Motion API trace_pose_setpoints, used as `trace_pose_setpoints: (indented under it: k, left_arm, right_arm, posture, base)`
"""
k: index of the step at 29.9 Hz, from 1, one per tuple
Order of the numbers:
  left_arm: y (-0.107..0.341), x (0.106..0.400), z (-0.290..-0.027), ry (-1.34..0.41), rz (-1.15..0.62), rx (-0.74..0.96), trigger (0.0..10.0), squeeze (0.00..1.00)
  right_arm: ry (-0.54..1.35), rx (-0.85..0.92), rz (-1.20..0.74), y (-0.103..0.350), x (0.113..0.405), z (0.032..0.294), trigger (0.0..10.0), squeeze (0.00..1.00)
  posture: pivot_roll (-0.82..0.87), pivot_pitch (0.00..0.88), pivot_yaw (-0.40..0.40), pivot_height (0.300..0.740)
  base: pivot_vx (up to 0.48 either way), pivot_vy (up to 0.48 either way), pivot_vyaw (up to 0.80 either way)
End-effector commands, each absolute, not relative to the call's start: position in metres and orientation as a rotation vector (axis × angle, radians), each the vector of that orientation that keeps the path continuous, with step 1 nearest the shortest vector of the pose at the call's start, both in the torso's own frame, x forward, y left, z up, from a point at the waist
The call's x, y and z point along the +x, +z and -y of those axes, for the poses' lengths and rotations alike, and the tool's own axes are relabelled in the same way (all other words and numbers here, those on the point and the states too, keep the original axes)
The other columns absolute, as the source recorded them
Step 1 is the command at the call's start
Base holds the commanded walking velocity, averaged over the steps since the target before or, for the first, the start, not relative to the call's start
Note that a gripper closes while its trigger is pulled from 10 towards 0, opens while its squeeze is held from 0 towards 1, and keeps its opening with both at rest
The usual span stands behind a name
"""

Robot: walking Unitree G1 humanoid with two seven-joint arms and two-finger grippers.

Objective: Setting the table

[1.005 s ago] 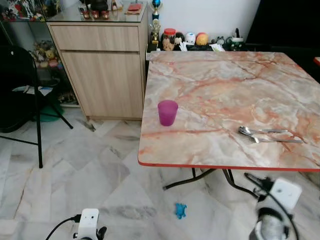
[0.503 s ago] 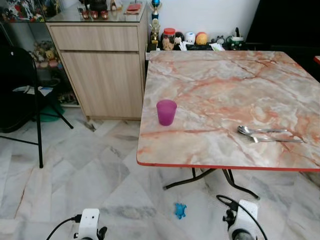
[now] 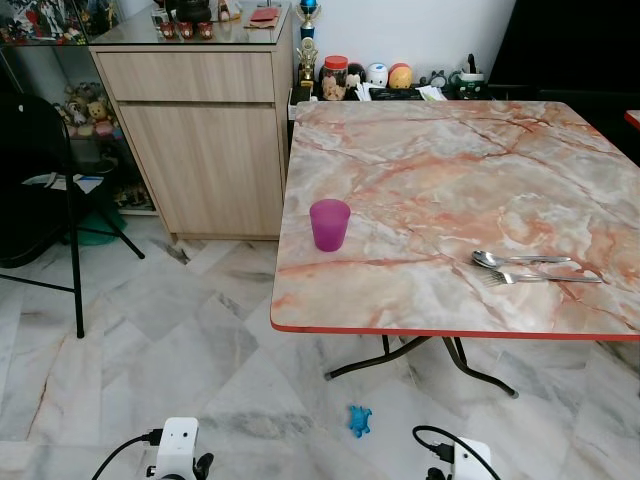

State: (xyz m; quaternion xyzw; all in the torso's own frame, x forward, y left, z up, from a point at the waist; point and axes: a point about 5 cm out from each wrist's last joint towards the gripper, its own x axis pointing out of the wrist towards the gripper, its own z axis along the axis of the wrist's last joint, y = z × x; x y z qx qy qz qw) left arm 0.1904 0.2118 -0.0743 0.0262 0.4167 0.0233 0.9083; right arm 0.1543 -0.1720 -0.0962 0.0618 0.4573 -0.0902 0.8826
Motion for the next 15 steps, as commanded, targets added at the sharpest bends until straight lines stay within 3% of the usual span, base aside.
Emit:
trace_pose_setpoints:
  k: [1,6,15]
  left_arm:
    - [-0.073,0.191,-0.214,0.064,-0.853,0.048,10.0,0.0]
    - [-0.067,0.2,-0.22,0.078,-0.813,0.039,10.0,0.0]
    - [-0.03,0.242,-0.242,0.182,-0.554,0.012,10.0,0.0]
  right_arm:
    - [-0.173,0.117,-0.965,-0.097,0.155,0.17,10.0,0.0]
    - [-0.15,0.124,-0.96,-0.095,0.161,0.161,10.0,0.0]
    - [-0.143,0.148,-0.937,-0.091,0.172,0.153,10.0,0.0]
  posture:
    - [0.06,0.0,-0.017,0.74]
    - [0.04,0.0,0.011,0.74]
    - [0.06,0.0,0.011,0.74]
  base:
    - [0.0,0.0,0.0]
    - [0.0,0.0,0.0]
    - [0.0,0.0,0.0]
